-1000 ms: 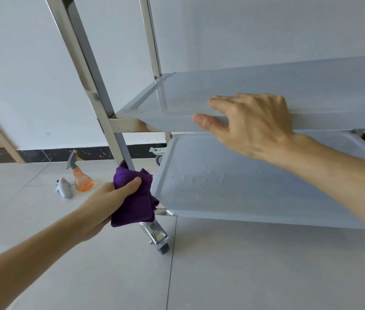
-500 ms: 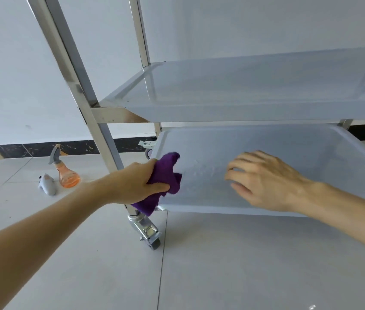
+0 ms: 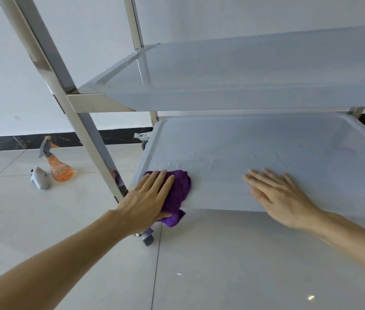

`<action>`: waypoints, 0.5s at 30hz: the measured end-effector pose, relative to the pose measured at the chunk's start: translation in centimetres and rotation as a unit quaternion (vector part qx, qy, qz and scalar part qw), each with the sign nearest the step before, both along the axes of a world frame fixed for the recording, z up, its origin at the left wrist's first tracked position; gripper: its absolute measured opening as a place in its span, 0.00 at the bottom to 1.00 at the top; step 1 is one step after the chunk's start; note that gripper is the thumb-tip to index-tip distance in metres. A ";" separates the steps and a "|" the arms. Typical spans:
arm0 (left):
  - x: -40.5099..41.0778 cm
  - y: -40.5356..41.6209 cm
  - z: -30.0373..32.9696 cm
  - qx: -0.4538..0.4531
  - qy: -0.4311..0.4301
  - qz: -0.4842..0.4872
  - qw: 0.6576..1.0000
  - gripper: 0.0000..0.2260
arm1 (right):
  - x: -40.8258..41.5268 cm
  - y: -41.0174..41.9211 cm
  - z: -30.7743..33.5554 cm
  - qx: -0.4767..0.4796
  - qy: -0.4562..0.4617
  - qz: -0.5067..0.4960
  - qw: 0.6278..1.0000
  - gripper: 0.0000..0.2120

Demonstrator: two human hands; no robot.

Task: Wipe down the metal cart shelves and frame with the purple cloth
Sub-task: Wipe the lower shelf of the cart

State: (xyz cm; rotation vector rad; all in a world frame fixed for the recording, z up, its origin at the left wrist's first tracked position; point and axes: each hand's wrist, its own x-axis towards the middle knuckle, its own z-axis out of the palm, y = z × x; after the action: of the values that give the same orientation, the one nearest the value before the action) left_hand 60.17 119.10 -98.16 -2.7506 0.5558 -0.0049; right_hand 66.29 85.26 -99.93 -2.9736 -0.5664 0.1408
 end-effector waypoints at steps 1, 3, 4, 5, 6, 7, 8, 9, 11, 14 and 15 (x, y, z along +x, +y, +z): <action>0.2 -1.5 -0.2 -0.013 -0.002 -0.010 1.000 0.39 | 0.0 0.0 0.0 0.003 0.000 0.002 1.000 0.23; 0.4 -5.2 -0.7 -0.038 -0.018 -0.026 0.999 0.38 | 0.0 -0.1 -0.2 0.007 -0.002 0.004 1.000 0.23; 0.5 -7.4 -1.1 -0.050 -0.033 -0.036 0.998 0.37 | 0.0 -0.1 -0.3 0.009 -0.003 0.006 1.000 0.24; 0.7 -9.5 -1.5 -0.058 -0.046 -0.047 0.996 0.37 | 0.0 -0.3 -0.4 0.012 -0.003 0.007 1.000 0.24; 0.9 -11.4 -1.7 -0.063 -0.051 -0.055 0.995 0.37 | 0.0 -0.4 -0.6 0.016 -0.004 0.008 1.000 0.24; 1.2 -12.8 -1.8 -0.064 -0.043 -0.061 0.995 0.36 | 0.0 -0.6 -0.8 0.023 -0.004 0.009 1.000 0.24; 1.5 -13.5 -1.9 -0.064 -0.042 -0.070 0.995 0.35 | 0.0 -0.7 -0.8 0.030 -0.003 0.011 0.999 0.24; 1.8 -13.5 -1.8 -0.064 -0.046 -0.078 0.994 0.33 | 0.0 -0.8 -0.8 0.033 -0.001 0.012 0.999 0.24; 1.9 -11.8 -1.2 -0.069 -0.042 -0.091 0.993 0.32 | -0.2 -0.8 -0.8 0.041 -0.002 0.010 0.999 0.25; 1.2 -6.8 -0.5 -0.083 -0.046 -0.105 0.990 0.33 | -0.3 -0.6 -0.8 0.035 -0.020 0.007 0.999 0.24; 0.8 -4.9 -0.3 -0.079 -0.057 -0.103 0.990 0.34 | -0.3 -0.6 -0.8 0.033 -0.026 0.007 0.999 0.24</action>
State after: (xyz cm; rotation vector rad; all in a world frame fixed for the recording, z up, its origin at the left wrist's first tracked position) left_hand 61.01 114.17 -98.48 -2.8074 0.8373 -0.2645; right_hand 65.96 84.64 -100.74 -2.9184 -0.5852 0.0450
